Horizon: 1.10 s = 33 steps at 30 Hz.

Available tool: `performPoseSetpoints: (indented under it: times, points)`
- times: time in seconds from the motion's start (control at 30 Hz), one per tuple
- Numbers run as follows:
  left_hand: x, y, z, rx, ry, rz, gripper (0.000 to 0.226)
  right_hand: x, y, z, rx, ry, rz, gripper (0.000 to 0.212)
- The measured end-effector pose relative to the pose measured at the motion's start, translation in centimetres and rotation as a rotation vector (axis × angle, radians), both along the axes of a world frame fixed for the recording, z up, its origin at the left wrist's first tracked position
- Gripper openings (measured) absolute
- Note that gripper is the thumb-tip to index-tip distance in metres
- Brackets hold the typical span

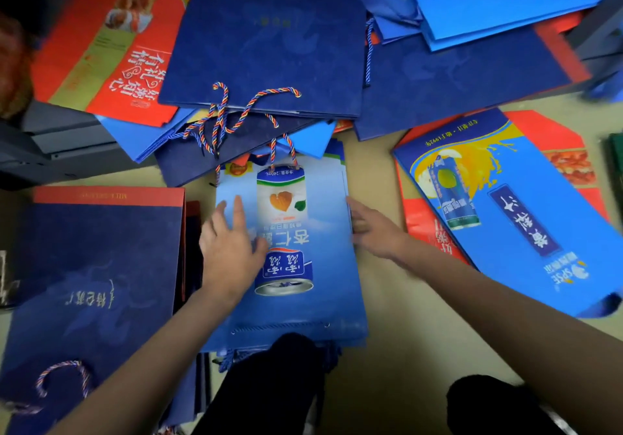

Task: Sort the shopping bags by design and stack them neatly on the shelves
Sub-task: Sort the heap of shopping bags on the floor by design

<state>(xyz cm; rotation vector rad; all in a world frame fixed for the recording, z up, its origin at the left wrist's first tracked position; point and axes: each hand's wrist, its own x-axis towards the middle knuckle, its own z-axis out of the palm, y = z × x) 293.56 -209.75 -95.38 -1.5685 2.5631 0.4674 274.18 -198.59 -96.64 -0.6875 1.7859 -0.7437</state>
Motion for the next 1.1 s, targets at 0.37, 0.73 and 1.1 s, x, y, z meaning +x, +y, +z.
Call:
performPoseSetpoints:
  times: [0.37,0.73,1.1]
  points:
    - [-10.5,-8.2,5.7,-0.465,0.113,-0.502,0.064,-6.3,-3.2,7.5,-0.206,-0.385,-0.659,0.009]
    - [-13.7,-10.4,8.0,-0.743,-0.034,-0.770,0.020,-7.5,-1.0,10.1,-0.222,-0.383,-0.548,0.007]
    - [-3.3,-2.3,6.6,-0.275,0.456,-0.784,0.034,-6.4,-3.9,7.9,-0.337,-0.191,-0.492,0.075]
